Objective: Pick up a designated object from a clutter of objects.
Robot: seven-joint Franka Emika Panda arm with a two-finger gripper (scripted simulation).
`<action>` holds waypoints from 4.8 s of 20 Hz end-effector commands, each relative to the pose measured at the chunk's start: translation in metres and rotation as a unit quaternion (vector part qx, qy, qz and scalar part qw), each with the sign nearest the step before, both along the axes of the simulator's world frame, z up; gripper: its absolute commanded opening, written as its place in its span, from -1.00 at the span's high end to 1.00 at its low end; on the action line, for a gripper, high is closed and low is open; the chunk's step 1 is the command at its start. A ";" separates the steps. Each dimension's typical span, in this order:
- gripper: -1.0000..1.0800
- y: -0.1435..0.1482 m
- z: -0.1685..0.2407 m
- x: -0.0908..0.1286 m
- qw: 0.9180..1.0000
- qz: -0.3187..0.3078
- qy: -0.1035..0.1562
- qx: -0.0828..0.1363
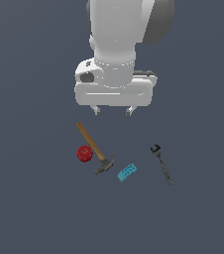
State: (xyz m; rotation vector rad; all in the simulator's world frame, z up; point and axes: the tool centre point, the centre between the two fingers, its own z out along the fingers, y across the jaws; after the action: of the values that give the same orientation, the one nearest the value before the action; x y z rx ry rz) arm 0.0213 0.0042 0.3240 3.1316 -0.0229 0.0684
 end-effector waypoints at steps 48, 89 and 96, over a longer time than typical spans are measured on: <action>-0.92 -0.082 -0.236 -0.067 0.976 0.216 0.020 0.001; 1.00 -0.091 -0.307 -0.084 0.971 0.236 0.022 0.000; 1.00 -0.089 -0.295 -0.081 0.972 0.233 0.017 -0.004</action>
State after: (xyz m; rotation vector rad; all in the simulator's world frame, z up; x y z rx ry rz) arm -0.0606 -0.0874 0.0253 3.0556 0.7074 0.0118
